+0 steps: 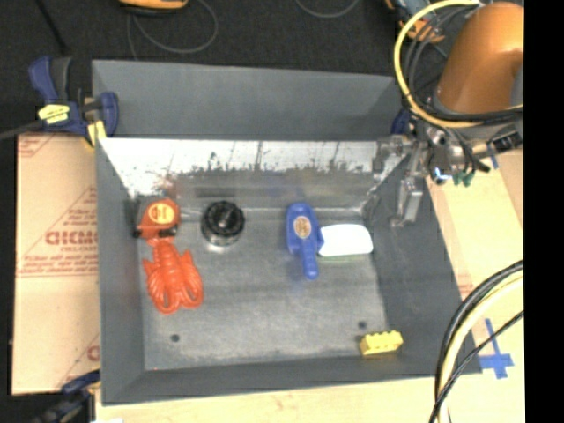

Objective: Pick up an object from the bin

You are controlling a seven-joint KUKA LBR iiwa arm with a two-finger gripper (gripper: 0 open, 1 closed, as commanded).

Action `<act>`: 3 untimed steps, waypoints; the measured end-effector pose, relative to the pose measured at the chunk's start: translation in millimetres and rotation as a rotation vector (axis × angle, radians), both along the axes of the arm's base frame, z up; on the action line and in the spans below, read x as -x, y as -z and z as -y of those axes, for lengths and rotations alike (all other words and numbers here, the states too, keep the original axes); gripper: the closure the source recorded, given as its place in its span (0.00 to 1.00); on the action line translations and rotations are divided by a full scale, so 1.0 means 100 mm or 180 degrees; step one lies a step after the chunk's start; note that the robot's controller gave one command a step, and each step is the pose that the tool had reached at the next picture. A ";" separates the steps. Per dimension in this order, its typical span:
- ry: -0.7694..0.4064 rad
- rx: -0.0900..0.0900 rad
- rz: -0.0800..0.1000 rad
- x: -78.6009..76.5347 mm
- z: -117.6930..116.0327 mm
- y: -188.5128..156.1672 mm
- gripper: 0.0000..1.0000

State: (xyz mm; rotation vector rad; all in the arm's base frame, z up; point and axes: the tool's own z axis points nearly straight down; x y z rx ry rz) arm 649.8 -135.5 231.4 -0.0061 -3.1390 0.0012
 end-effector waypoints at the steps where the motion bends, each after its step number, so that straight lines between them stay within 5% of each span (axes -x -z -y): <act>1: -0.0007 0.0005 0.0025 -0.01 -0.01 -0.06 0.00; 3: -0.0341 0.0003 0.0021 -0.01 -0.44 0.55 0.00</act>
Offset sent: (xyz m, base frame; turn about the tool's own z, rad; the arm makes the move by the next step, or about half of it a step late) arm -0.0109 0.0373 -0.0498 -0.1095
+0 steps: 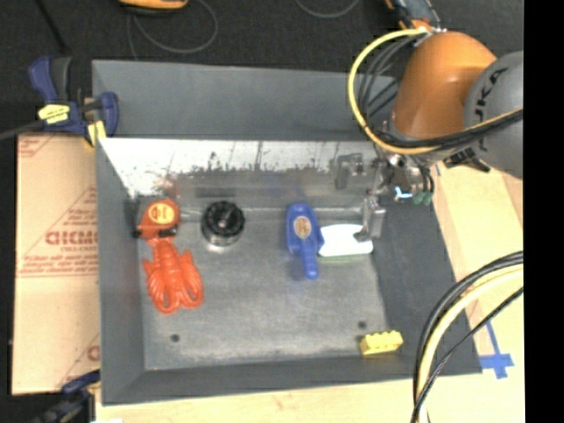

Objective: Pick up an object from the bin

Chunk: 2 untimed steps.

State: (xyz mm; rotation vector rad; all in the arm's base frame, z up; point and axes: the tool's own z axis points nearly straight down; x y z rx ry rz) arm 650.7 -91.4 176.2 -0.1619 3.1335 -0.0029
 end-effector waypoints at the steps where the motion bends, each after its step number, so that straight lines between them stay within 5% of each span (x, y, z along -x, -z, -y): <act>1: -0.0118 0.0000 0.0005 0.08 -0.09 0.27 0.00; 2: -0.0878 0.0002 -0.0002 0.05 -0.25 0.29 0.00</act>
Offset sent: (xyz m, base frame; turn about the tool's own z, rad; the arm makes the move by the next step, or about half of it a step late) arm -0.0024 0.0336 -0.0232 -0.3361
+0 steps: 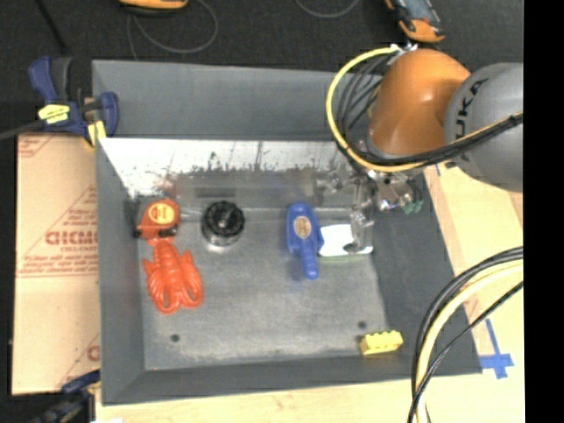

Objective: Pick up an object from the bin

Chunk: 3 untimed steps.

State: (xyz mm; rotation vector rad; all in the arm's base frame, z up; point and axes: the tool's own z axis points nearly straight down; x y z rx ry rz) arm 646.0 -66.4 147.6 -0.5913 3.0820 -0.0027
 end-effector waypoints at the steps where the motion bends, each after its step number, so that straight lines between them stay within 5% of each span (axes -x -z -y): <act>1: -0.0366 0.0002 0.0013 -0.02 -0.12 0.20 0.00; 3: -0.1468 0.0003 -0.0002 0.06 -0.29 0.42 0.00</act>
Offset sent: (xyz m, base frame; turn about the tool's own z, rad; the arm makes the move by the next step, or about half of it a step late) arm -0.0114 0.0306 -0.0394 -0.3518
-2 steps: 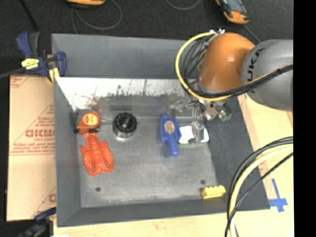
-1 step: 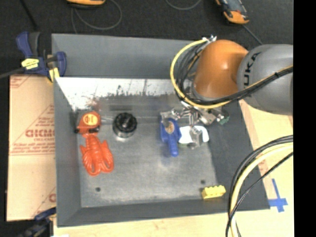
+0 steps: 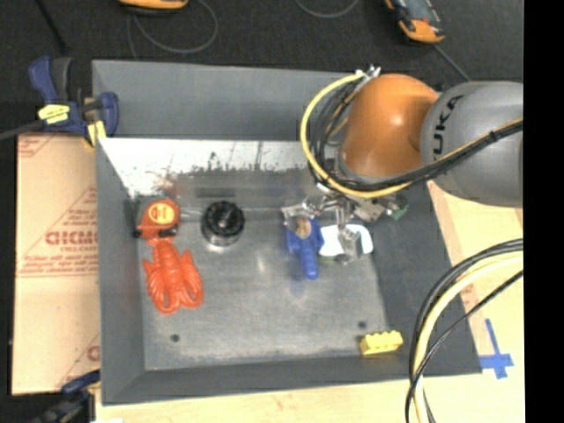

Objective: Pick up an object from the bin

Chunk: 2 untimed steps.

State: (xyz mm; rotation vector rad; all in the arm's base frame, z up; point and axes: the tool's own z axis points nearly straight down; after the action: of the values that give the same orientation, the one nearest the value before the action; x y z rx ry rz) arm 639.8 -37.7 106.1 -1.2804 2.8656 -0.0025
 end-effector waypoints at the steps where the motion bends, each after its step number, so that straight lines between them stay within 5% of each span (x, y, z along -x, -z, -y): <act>1: -0.0132 0.0000 0.0011 0.01 -0.05 0.18 0.00; 2: -0.0746 0.0001 0.0024 0.05 -0.06 0.31 1.00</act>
Offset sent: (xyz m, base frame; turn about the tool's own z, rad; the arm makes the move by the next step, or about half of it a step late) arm -0.0085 0.0064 -0.0346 -0.2386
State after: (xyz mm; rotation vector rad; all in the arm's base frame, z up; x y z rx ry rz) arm 634.5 -32.2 75.1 -1.6033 2.6902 -0.0072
